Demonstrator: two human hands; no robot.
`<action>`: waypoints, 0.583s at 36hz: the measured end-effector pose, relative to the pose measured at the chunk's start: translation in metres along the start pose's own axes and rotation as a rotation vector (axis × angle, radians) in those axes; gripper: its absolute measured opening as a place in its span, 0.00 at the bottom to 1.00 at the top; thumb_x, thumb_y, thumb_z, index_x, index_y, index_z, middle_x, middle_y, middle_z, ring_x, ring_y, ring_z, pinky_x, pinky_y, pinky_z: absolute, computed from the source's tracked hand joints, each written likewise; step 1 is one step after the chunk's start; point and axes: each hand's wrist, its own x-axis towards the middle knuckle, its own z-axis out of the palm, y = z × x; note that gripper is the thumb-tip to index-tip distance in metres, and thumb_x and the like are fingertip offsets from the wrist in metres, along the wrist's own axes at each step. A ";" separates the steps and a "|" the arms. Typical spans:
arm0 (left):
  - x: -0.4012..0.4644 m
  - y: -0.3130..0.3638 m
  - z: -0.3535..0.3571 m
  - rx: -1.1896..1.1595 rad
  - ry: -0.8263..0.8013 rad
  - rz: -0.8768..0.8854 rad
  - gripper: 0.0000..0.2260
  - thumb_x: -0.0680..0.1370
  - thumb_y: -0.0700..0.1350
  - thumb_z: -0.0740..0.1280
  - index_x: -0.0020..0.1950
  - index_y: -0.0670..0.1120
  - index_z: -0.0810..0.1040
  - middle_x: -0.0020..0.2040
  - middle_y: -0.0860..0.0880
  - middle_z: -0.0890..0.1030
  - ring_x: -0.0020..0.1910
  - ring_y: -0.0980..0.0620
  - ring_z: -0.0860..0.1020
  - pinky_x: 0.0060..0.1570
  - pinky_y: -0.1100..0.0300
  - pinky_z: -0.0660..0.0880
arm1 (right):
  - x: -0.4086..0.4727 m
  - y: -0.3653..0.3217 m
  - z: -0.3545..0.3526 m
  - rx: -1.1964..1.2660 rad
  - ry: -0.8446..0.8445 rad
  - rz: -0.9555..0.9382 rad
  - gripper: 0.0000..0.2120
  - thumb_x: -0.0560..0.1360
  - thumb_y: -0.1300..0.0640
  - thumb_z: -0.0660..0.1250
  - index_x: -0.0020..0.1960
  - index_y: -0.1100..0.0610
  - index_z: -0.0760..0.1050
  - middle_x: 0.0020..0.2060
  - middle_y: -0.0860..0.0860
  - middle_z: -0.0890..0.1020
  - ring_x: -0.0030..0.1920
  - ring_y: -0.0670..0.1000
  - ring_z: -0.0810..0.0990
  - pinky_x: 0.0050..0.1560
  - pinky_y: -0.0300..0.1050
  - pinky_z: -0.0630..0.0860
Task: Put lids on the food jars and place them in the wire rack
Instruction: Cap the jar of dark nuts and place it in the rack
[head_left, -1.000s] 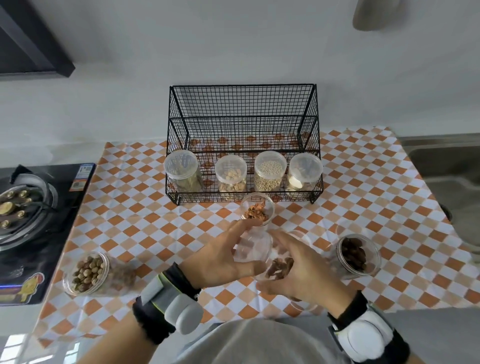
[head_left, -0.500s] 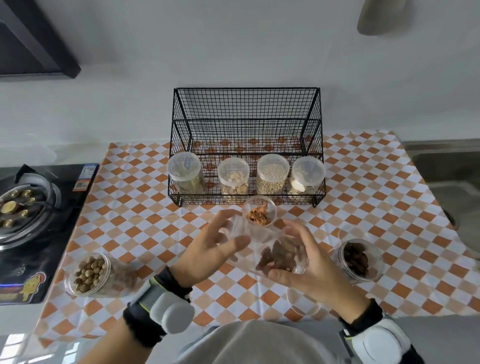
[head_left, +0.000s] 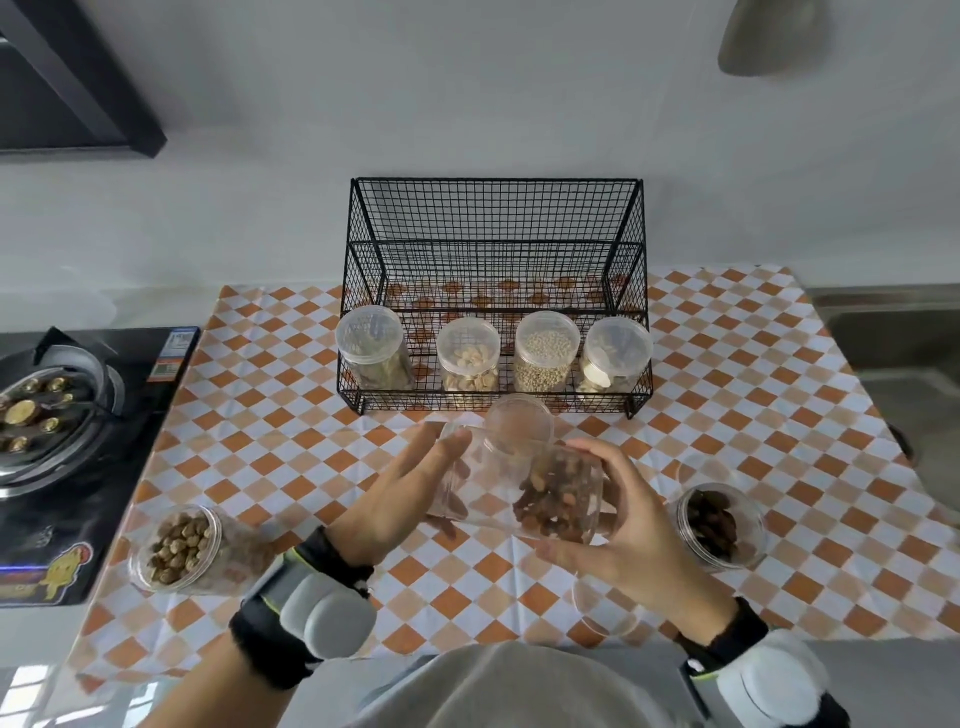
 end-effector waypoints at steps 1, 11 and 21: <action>0.000 0.000 0.000 0.029 0.014 0.035 0.18 0.83 0.60 0.61 0.64 0.49 0.77 0.51 0.63 0.75 0.42 0.40 0.84 0.43 0.52 0.83 | 0.000 -0.001 0.000 -0.002 0.001 0.016 0.42 0.61 0.48 0.86 0.69 0.39 0.70 0.61 0.42 0.81 0.61 0.50 0.82 0.57 0.49 0.82; -0.004 -0.001 -0.002 0.207 0.044 0.266 0.27 0.72 0.69 0.61 0.69 0.60 0.71 0.48 0.50 0.83 0.42 0.39 0.81 0.41 0.46 0.80 | 0.002 -0.011 0.005 0.178 -0.188 0.348 0.42 0.67 0.17 0.55 0.75 0.37 0.67 0.70 0.46 0.77 0.69 0.50 0.76 0.74 0.64 0.69; -0.002 -0.001 -0.001 0.073 0.083 0.125 0.25 0.82 0.61 0.63 0.73 0.46 0.73 0.48 0.65 0.76 0.30 0.67 0.79 0.28 0.71 0.74 | 0.000 -0.011 0.010 0.078 -0.024 -0.025 0.43 0.64 0.44 0.80 0.74 0.36 0.63 0.67 0.39 0.74 0.66 0.46 0.78 0.58 0.43 0.81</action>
